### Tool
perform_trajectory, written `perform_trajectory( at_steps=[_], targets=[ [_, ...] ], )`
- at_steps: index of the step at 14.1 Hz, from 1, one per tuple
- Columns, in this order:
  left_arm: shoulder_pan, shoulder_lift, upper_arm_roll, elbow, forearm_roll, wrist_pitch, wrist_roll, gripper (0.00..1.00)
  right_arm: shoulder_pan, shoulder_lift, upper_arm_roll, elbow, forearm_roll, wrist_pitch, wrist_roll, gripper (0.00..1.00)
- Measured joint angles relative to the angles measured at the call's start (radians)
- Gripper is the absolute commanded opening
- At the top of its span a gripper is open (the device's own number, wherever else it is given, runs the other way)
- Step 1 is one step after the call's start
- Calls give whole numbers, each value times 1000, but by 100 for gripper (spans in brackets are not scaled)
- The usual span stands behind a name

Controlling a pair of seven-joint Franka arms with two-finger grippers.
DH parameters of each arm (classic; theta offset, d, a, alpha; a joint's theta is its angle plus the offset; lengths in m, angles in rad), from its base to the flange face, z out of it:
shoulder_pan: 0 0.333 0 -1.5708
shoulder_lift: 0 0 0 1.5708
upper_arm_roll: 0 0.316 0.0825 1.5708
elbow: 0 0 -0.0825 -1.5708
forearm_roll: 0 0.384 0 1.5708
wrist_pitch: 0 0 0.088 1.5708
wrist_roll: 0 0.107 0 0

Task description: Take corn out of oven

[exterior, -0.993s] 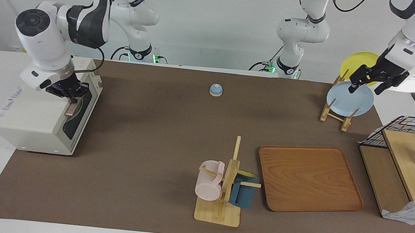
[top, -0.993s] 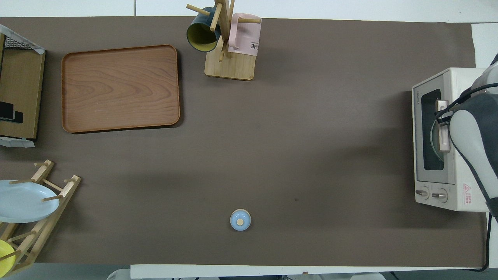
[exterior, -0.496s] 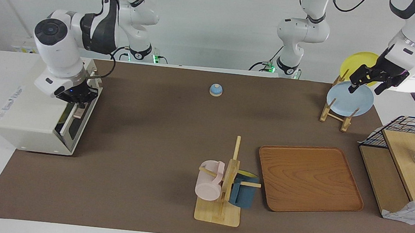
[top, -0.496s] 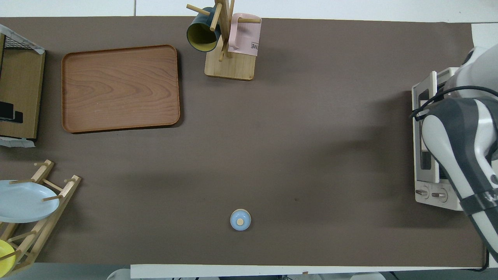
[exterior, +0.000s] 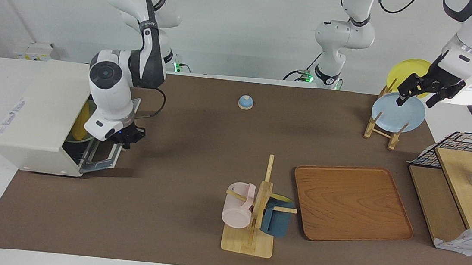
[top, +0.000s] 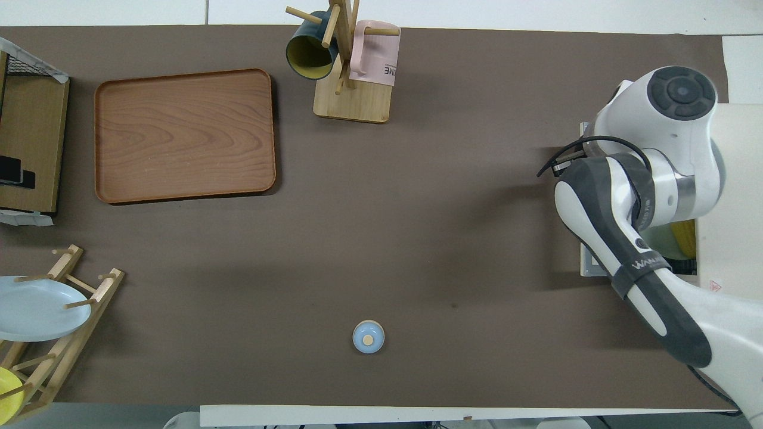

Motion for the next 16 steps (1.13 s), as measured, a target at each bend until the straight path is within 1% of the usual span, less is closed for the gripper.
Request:
perform_trajectory(
  at_steps=[1, 2, 3, 4, 5, 6, 7, 8, 9, 11, 13, 16],
  targets=[
    [0, 0, 0, 0, 0, 0, 0, 100, 0, 27, 1, -1, 10, 26, 2, 0],
    [0, 0, 0, 0, 0, 0, 0, 100, 0, 47, 0, -1, 23, 44, 4, 10],
    [0, 0, 0, 0, 0, 0, 0, 100, 0, 57, -3, -1, 39, 56, 6, 33],
    [0, 0, 0, 0, 0, 0, 0, 100, 0, 60, -7, 0, 68, 66, 15, 49],
    [0, 0, 0, 0, 0, 0, 0, 100, 0, 60, -8, 4, 106, 72, 25, 54],
    [0, 0, 0, 0, 0, 0, 0, 100, 2, 57, -10, 15, 140, 74, 28, 65],
    [0, 0, 0, 0, 0, 0, 0, 100, 6, 50, -10, 29, 162, 69, 29, 69],
    [0, 0, 0, 0, 0, 0, 0, 100, 11, 34, -11, 43, 169, 49, 34, 69],
    [0, 0, 0, 0, 0, 0, 0, 100, 13, 9, -14, 54, 169, 8, 41, 69],
    [0, 0, 0, 0, 0, 0, 0, 100, 3, -53, -30, 60, 156, -115, 44, 68],
    [0, 0, 0, 0, 0, 0, 0, 100, -27, -90, -38, 58, 100, -216, 44, 66],
    [0, 0, 0, 0, 0, 0, 0, 100, -57, -99, -39, 47, 17, -272, 46, 60]
  ],
)
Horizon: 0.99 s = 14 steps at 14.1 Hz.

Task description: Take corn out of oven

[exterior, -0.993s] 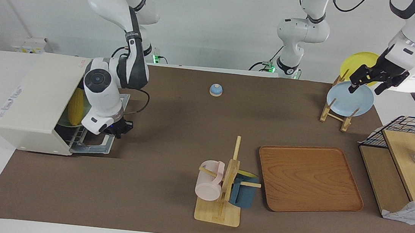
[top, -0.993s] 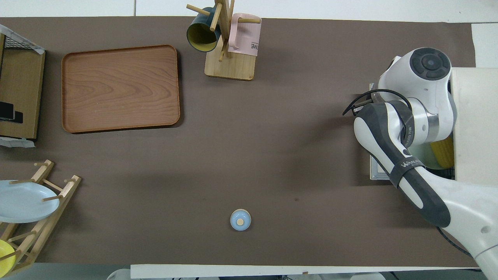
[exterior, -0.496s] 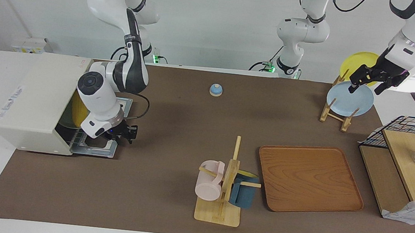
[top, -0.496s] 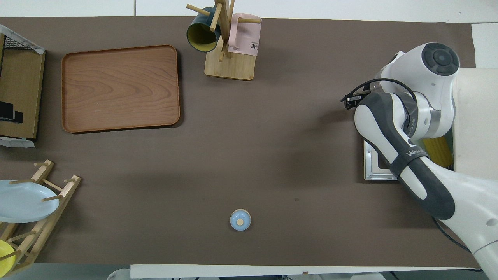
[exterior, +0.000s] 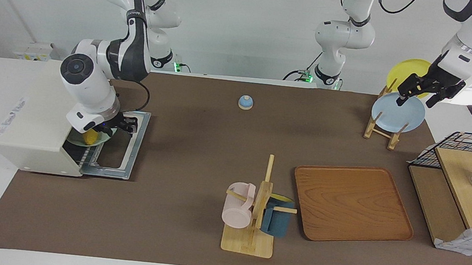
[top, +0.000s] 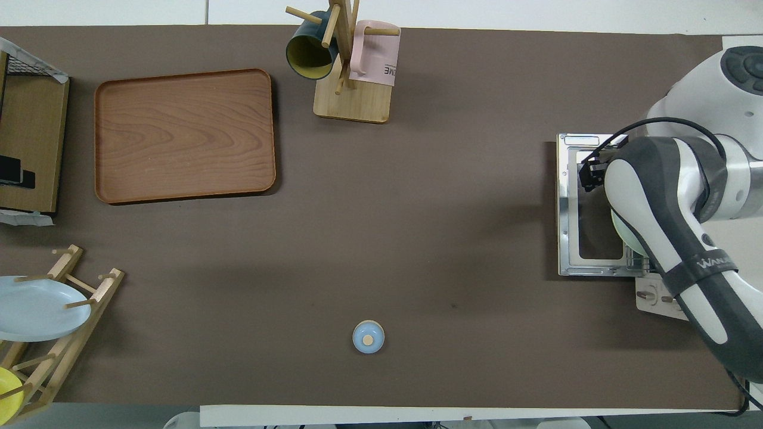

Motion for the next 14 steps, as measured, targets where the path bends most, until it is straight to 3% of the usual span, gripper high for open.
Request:
perform_trajectory(
  at_steps=[5, 6, 9, 14],
  targets=[
    [0, 0, 0, 0, 0, 0, 0, 100, -31, -6, 0, -71, -32, 33, 0, 47],
    [0, 0, 0, 0, 0, 0, 0, 100, -35, -8, 0, -88, -33, 52, 0, 39],
    [0, 0, 0, 0, 0, 0, 0, 100, -35, -19, 1, -129, -39, 92, 0, 0],
    [0, 0, 0, 0, 0, 0, 0, 100, 31, -34, 9, -88, -102, 42, 19, 0]
  ],
)
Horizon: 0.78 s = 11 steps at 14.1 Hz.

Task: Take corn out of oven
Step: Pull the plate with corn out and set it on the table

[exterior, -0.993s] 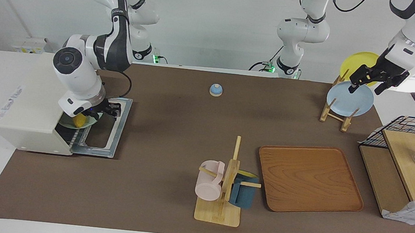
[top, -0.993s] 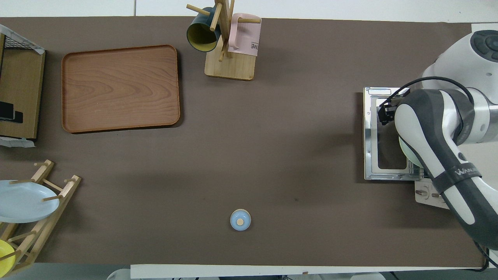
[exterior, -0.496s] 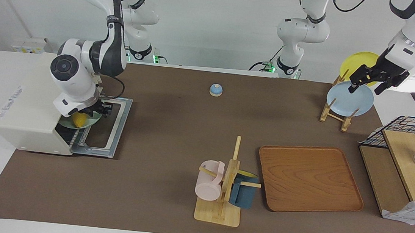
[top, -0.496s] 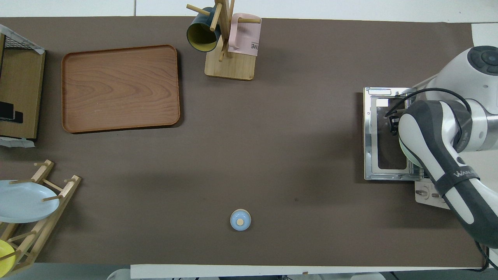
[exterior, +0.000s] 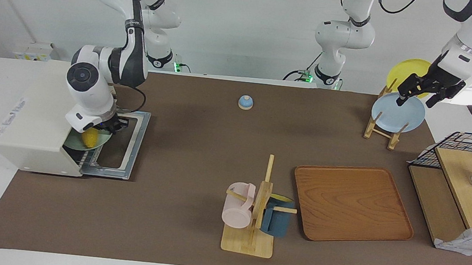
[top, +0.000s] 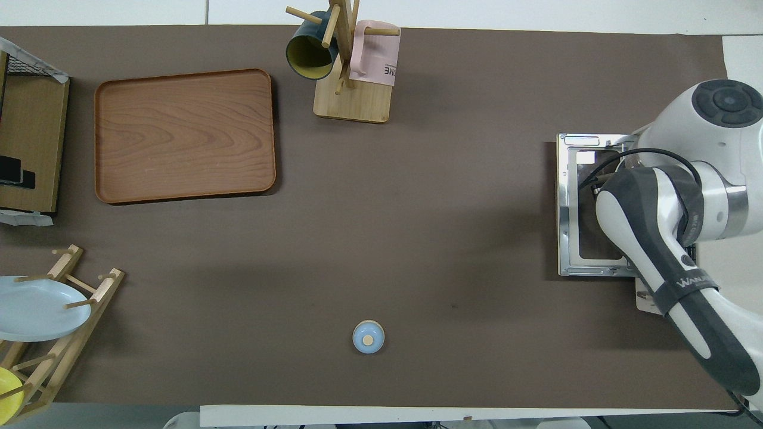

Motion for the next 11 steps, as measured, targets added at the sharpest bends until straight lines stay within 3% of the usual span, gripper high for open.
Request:
perform_trajectory(
  at_steps=[5, 8, 11],
  targets=[
    [0, 0, 0, 0, 0, 0, 0, 100, 293, 71, 12, 278, 21, -241, 337, 0],
    [0, 0, 0, 0, 0, 0, 0, 100, 504, 251, 18, 518, 59, -328, 638, 0],
    [0, 0, 0, 0, 0, 0, 0, 100, 664, 465, 47, 732, 75, -295, 863, 0]
  ],
)
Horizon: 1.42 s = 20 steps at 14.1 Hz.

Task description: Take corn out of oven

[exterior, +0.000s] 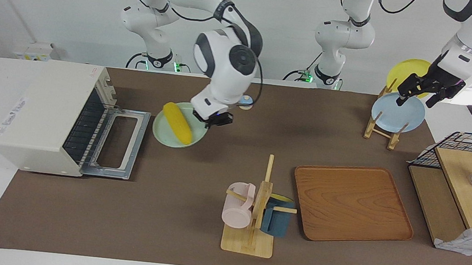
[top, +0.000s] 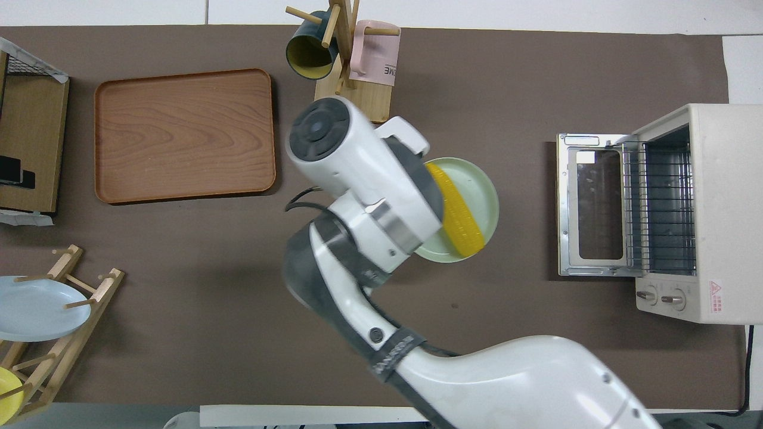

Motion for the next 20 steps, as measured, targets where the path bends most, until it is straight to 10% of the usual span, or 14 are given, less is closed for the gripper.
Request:
perform_trajectory(
  at_steps=[4, 7, 10, 16, 20],
  targets=[
    [0, 0, 0, 0, 0, -1, -1, 100, 53, 125, 60, 84, 24, 159, 127, 5],
    [2, -5, 2, -10, 0, -7, -2, 100, 34, 133, 60, 56, 92, 279, 135, 54],
    [7, -25, 3, -51, 1, -8, -11, 100, 24, 133, 60, 35, 95, 311, 143, 67],
    [-43, -59, -36, -226, 0, 137, -142, 100, -132, 2, 50, 70, 91, 166, 8, 52],
    [-209, -51, -51, -385, 0, 355, -379, 100, -383, -220, 47, -246, 91, 164, -283, 12]
  ],
)
